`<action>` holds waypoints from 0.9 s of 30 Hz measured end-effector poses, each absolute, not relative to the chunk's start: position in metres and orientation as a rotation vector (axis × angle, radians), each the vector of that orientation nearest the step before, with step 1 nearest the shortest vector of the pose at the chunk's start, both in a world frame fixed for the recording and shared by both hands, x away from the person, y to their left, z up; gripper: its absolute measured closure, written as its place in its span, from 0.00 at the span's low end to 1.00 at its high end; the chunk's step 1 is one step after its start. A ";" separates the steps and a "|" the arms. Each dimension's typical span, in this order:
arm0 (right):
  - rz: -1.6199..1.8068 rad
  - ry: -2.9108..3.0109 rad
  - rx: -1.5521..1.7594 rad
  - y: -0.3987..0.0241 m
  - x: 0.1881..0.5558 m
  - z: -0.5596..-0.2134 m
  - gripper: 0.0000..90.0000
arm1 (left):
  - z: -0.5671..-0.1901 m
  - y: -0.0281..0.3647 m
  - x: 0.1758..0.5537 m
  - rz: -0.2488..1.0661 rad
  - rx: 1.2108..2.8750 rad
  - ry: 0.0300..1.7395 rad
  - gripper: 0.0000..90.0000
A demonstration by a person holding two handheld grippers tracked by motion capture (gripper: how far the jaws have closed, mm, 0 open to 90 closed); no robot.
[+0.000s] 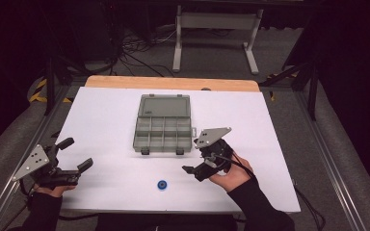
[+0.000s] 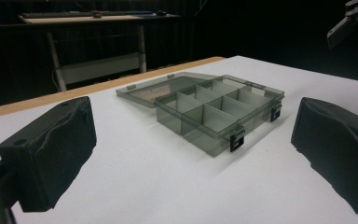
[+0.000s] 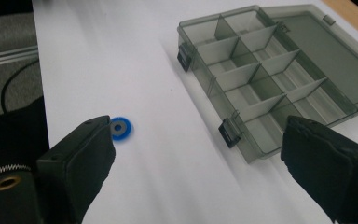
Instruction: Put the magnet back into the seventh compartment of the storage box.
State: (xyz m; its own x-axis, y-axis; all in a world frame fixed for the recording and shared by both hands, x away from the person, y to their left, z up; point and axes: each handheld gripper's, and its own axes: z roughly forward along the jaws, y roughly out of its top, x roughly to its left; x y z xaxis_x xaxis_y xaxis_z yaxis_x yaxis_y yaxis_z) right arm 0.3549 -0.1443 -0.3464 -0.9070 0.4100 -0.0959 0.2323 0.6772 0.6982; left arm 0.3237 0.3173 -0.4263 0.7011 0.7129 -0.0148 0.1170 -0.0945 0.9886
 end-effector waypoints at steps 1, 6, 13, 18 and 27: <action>1.037 2.657 0.515 -0.144 0.356 -0.346 0.11 | -0.426 0.317 0.324 0.571 1.614 0.689 0.01; 0.933 2.737 0.524 -0.139 0.359 -0.345 0.10 | -0.426 0.317 0.324 0.571 1.614 0.691 0.01; 0.854 2.779 0.529 -0.134 0.360 -0.346 0.10 | -0.427 0.317 0.324 0.570 1.612 0.691 0.01; 0.797 2.813 0.523 -0.130 0.360 -0.346 0.12 | -0.427 0.317 0.324 0.569 1.614 0.690 0.01; 0.770 2.843 0.480 -0.123 0.360 -0.348 0.16 | -0.427 0.317 0.325 0.567 1.616 0.689 0.01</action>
State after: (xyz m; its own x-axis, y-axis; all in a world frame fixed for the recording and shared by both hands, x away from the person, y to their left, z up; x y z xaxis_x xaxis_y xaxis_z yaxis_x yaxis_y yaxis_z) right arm 0.3603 -0.1235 -0.3480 -0.9363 0.3449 -0.0662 0.2643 0.8162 0.5138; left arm 0.3245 0.3167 -0.4269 0.7030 0.7110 -0.0173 0.1198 -0.0944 0.9883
